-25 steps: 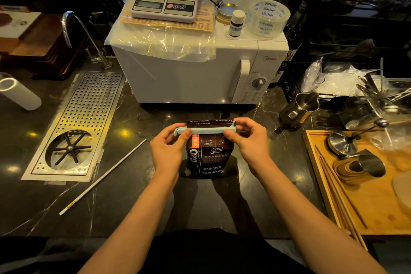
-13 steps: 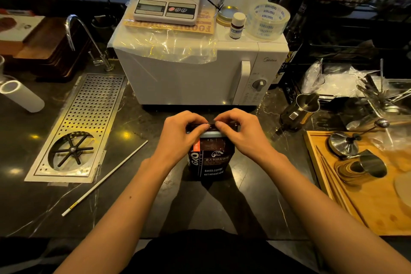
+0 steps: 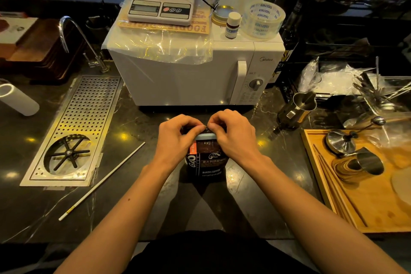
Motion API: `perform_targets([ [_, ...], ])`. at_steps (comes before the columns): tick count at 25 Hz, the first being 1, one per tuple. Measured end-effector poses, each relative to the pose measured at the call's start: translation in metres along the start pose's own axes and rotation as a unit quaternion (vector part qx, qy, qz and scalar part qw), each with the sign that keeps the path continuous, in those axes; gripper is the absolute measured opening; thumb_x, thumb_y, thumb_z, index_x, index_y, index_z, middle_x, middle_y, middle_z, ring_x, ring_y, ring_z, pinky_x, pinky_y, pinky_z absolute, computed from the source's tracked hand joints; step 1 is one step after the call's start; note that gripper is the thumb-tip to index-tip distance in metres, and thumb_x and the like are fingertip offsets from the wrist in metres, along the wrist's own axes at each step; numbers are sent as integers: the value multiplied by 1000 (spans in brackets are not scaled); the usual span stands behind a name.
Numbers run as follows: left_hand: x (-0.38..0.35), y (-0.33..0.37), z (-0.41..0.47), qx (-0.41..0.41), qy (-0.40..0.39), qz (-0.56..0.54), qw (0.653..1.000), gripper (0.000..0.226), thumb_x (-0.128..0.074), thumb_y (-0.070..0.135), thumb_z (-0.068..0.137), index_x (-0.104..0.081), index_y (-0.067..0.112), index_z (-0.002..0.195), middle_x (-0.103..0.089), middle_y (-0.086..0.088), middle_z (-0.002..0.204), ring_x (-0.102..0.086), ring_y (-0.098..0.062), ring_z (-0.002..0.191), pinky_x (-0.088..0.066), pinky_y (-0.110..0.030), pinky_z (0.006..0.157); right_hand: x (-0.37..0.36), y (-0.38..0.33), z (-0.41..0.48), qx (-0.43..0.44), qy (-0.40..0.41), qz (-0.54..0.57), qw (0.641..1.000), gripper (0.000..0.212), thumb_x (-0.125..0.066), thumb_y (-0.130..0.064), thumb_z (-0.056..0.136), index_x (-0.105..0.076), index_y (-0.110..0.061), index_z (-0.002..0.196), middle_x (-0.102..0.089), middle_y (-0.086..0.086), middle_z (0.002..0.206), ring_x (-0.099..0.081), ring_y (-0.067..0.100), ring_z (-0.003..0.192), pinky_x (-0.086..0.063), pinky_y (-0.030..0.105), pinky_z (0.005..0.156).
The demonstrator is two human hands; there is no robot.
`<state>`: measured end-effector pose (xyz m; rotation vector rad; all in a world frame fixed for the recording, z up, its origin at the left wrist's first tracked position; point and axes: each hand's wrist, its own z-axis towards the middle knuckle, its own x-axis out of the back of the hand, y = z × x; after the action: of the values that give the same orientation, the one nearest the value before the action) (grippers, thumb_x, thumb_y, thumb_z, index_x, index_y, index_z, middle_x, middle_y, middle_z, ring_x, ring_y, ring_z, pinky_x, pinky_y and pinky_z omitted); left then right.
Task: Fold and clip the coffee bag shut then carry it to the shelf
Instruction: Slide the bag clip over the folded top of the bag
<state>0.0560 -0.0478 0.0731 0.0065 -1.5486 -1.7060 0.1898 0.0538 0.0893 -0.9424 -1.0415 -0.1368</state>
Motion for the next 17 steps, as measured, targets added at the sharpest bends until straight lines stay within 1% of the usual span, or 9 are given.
perform_targets([
  [3,3,-5,-4,41,17,-12,999,3,-76,24,80,-75,24,83,-72,10,83,-66,-7,83,-53,-27,76,6,11,-2,-20,-14,29,999,10,-62,-39,87,-66,-30,86,-65,-12,87,-59,9,87,-50,37,74],
  [7,5,-2,-3,50,12,-22,998,4,-76,19,80,-75,22,80,-72,8,79,-65,-8,79,-53,-30,73,6,16,-2,-48,-4,51,998,5,-66,-33,85,-68,-29,82,-67,-13,83,-62,10,83,-53,44,75],
  [9,6,-2,-3,69,15,-34,997,5,-77,21,80,-76,25,80,-73,10,79,-67,-6,80,-55,-30,75,7,17,-1,-53,-9,90,994,5,-68,-33,84,-70,-31,81,-68,-14,81,-63,8,83,-55,45,76],
  [11,9,-6,-6,99,26,-59,993,4,-78,22,78,-76,26,80,-74,11,79,-69,-6,80,-57,-33,78,11,20,-1,-54,-39,131,989,4,-69,-31,85,-72,-30,84,-70,-14,82,-64,6,84,-56,38,77],
  [13,9,-9,-8,117,35,-76,990,2,-78,23,78,-77,25,79,-75,10,79,-69,-8,80,-58,-34,78,14,24,-3,-63,-48,148,986,4,-70,-28,86,-72,-25,84,-71,-10,82,-65,7,82,-55,32,75],
  [16,6,-7,-9,116,9,-78,990,2,-74,21,82,-76,22,82,-74,8,82,-68,-9,81,-55,-31,78,12,26,-8,-83,-11,169,982,7,-71,-22,85,-70,-22,78,-69,-4,79,-63,11,76,-53,27,69],
  [17,6,-6,-8,115,-5,-78,990,4,-72,21,84,-75,23,83,-73,8,82,-67,-10,81,-54,-30,77,11,26,-9,-92,-2,180,979,8,-72,-21,85,-70,-22,76,-69,-3,77,-63,10,75,-51,24,68],
])
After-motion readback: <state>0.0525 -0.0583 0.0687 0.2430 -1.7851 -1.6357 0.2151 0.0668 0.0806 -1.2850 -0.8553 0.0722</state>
